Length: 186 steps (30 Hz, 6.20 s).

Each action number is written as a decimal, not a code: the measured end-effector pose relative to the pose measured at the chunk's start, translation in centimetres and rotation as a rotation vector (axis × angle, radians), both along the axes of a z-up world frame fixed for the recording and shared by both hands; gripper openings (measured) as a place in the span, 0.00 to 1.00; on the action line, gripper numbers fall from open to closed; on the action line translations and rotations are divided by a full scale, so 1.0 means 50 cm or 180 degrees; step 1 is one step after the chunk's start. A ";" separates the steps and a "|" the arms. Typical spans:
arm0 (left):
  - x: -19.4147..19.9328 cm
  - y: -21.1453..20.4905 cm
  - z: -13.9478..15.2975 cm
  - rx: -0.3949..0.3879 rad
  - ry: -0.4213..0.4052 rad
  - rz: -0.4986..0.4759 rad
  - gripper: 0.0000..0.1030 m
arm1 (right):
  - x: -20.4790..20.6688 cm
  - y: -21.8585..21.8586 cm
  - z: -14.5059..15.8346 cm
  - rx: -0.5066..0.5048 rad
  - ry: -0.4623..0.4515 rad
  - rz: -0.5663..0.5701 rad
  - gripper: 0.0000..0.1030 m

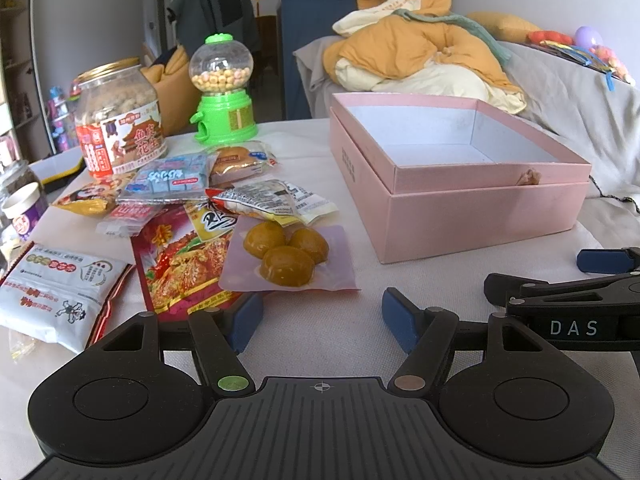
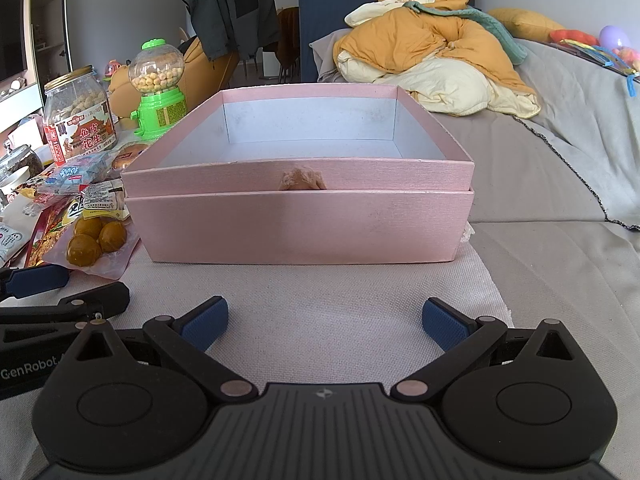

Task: Organize snacks

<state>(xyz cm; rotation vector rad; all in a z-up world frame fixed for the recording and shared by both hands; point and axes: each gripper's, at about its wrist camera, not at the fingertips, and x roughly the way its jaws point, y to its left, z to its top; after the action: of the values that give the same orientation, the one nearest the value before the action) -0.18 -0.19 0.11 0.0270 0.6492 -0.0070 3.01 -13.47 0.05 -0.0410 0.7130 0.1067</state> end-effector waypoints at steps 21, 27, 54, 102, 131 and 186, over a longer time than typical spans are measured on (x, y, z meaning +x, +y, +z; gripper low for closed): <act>0.000 -0.001 0.000 0.0001 0.0000 0.0000 0.71 | 0.000 0.000 0.000 0.0000 0.0000 0.0000 1.00; 0.000 -0.001 0.000 -0.0001 -0.0001 0.0000 0.71 | 0.001 0.001 0.000 0.0000 0.0000 -0.0001 1.00; 0.002 -0.001 -0.001 0.0004 0.0000 0.0001 0.71 | 0.004 0.006 -0.004 0.0004 0.0002 -0.0008 1.00; -0.065 0.351 0.051 -0.0475 0.0010 0.0450 0.57 | 0.101 0.281 0.059 0.0014 0.0422 0.1902 0.95; -0.152 0.464 0.073 -0.0657 -0.0268 0.1328 0.33 | 0.046 0.473 0.069 0.0102 0.0889 0.2277 0.93; -0.199 0.523 0.042 -0.1127 -0.0165 0.1430 0.33 | 0.142 0.631 0.053 -0.0476 0.0582 0.3279 0.96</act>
<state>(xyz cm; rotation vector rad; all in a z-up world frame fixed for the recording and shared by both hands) -10.12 25.98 2.23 -0.4589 0.5836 0.3109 10.14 18.09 2.68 -0.5482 0.8232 1.0523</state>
